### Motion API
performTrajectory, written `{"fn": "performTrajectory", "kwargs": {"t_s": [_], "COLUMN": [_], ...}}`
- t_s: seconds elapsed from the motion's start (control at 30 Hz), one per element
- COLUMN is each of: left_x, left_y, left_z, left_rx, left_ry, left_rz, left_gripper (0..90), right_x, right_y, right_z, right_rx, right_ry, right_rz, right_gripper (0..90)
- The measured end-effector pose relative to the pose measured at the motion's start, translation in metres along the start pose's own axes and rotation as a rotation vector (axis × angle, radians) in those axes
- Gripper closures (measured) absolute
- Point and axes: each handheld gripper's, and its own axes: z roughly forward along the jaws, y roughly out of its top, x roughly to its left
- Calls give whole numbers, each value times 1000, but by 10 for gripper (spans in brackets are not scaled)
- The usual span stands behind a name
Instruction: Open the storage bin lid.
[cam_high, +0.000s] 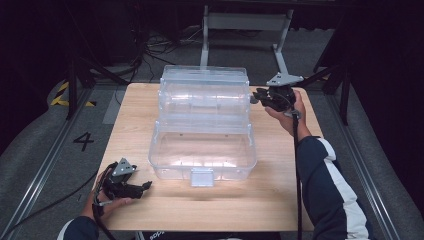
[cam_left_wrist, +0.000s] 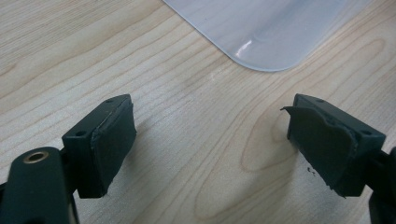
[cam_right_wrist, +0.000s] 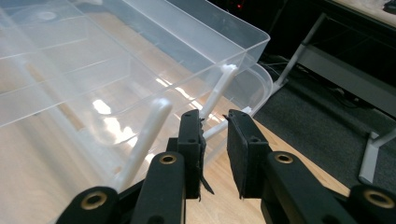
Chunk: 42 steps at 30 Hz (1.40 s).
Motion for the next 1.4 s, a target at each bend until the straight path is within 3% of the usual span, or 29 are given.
{"fn": "performTrajectory", "kwargs": {"t_s": [0.37, 1.0, 1.1, 1.23, 1.4], "left_x": [-1, -1, -1, -1, -1], "left_y": [-1, -1, -1, -1, -1], "left_z": [0, 0, 0, 0, 0], "left_rx": [2, -3, -2, -3, -4], "left_ry": [-3, -4, -3, -2, 2], "left_rz": [-16, -16, -15, -16, -20], "left_gripper": [158, 158, 158, 157, 157], "right_x": [10, 25, 28, 32, 38], "right_y": [-11, -52, -59, -71, -82], "right_z": [-27, -71, -78, -88, -91], "right_rx": [-10, -19, -14, -5, 23], "right_ry": [30, 82, 73, 101, 97], "right_rz": [-28, -43, -54, -74, -85], "right_gripper": [727, 624, 597, 550, 501]}}
